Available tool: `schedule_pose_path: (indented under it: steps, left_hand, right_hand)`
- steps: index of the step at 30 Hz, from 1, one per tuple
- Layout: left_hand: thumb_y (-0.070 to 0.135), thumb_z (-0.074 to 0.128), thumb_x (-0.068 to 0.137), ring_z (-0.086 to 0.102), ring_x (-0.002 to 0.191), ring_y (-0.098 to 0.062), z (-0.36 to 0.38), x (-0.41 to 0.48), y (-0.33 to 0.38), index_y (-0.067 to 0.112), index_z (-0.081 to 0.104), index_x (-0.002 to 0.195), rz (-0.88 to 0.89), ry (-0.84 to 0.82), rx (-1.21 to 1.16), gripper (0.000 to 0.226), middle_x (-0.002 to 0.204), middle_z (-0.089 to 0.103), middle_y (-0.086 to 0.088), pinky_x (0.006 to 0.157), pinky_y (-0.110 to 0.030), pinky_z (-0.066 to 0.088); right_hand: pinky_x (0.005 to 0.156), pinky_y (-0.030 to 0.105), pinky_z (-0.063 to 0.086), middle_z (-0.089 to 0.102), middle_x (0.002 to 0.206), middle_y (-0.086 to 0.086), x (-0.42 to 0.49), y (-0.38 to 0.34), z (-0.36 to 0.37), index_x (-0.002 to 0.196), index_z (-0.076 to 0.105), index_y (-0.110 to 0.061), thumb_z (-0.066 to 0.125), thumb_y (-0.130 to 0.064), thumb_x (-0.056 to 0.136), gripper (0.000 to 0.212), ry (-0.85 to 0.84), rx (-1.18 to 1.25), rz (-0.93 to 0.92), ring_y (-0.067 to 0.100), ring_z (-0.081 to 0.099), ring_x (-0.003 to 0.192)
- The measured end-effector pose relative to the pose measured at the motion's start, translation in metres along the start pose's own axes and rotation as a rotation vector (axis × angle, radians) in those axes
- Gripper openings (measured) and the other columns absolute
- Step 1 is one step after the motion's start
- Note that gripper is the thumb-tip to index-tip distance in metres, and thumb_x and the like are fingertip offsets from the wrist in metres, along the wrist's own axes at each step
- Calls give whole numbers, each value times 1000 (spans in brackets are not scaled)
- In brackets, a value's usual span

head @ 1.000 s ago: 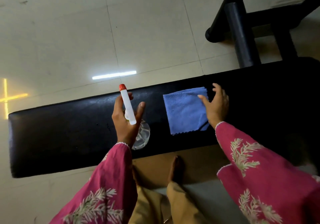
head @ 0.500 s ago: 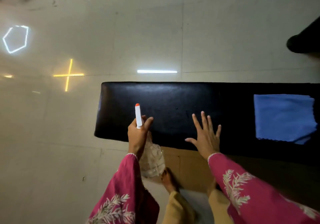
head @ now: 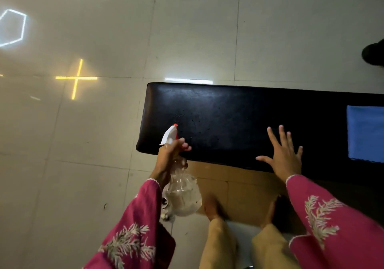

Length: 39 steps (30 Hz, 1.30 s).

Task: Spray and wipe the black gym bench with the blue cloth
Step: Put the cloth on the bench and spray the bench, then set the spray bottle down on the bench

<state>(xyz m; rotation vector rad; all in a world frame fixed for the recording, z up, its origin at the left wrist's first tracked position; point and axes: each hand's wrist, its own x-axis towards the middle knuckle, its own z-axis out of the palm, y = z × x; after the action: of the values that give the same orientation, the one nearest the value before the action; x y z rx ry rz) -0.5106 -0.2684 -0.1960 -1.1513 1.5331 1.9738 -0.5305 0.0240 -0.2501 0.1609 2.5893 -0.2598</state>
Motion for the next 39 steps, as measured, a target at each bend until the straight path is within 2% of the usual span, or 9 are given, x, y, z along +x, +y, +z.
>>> schedule_pose_path:
  steps: [3, 10, 13, 16, 18, 22, 25, 32, 39]
  left_hand:
    - [23, 64, 79, 49, 44, -18, 26, -2, -2, 22, 63, 101, -40, -197, 75, 22, 89, 67, -9, 41, -21, 37]
    - [17, 62, 84, 44, 40, -13, 91, -4, -17, 17, 55, 67, -24, -123, 140, 19, 60, 43, -4, 37, -21, 34]
    - [16, 55, 88, 53, 56, -14, 121, -9, -21, 29, 63, 88, -23, -223, 127, 15, 65, 53, 0, 38, -20, 33]
    - [17, 52, 90, 57, 76, -20, 145, -17, -21, 25, 71, 77, -43, -365, 181, 24, 75, 63, -1, 40, -20, 34]
    - [22, 61, 83, 54, 71, -19, 173, -21, -27, 20, 66, 81, -37, -384, 282, 6, 77, 59, -4, 42, -22, 37]
    - [25, 64, 72, 49, 61, -12, 220, -23, -41, 36, 64, 108, 67, -372, 429, 38, 77, 56, -1, 53, -27, 43]
    - [20, 64, 79, 44, 55, -14, 253, -25, -45, 28, 63, 80, 91, -285, 473, 8, 65, 53, 2, 46, -22, 39]
    - [25, 72, 79, 60, 68, -10, 330, -29, -40, 16, 63, 94, 499, -176, 534, 21, 76, 63, 2, 62, -31, 51]
    - [32, 70, 76, 56, 64, -8, 389, -35, -38, 6, 60, 101, 841, -123, 543, 38, 78, 61, 1, 59, -23, 48]
  right_hand:
    - [114, 52, 7, -9, 157, 0, -6, 7, 1, 146, -2, -29, 57, -57, 78, 95, 24, -10, 15, 21, -5, 144]
    - [115, 50, 3, -10, 157, 0, -18, 38, -1, 146, -2, -29, 51, -58, 82, 89, 23, -3, 45, 21, -5, 144]
    - [115, 49, 2, -8, 157, 1, -18, 59, -6, 147, -1, -28, 50, -57, 83, 86, 36, 15, 46, 21, -4, 144]
    - [115, 48, 1, -5, 157, 1, -19, 71, -8, 147, 1, -27, 49, -56, 84, 84, 40, 38, 30, 21, -3, 144]
    - [116, 46, 0, -3, 157, 0, -20, 88, -13, 147, 1, -26, 46, -55, 86, 82, 41, 27, -7, 19, -2, 145]
    - [116, 46, 0, 9, 157, 4, -17, 126, -27, 147, 13, -22, 47, -51, 87, 75, 184, 91, -55, 20, 5, 145]
    - [114, 49, 3, 15, 155, 9, -6, 170, -45, 146, 19, -16, 56, -46, 84, 78, 370, 207, 80, 26, 11, 144]
    - [105, 43, 31, 33, 142, 23, 39, 266, -91, 140, 27, -2, 72, -34, 76, 85, 499, 887, 660, 38, 36, 130]
    - [95, 41, 43, 56, 121, 23, 61, 271, -95, 115, 57, 1, 79, -35, 68, 64, 220, 713, 415, 39, 51, 113]
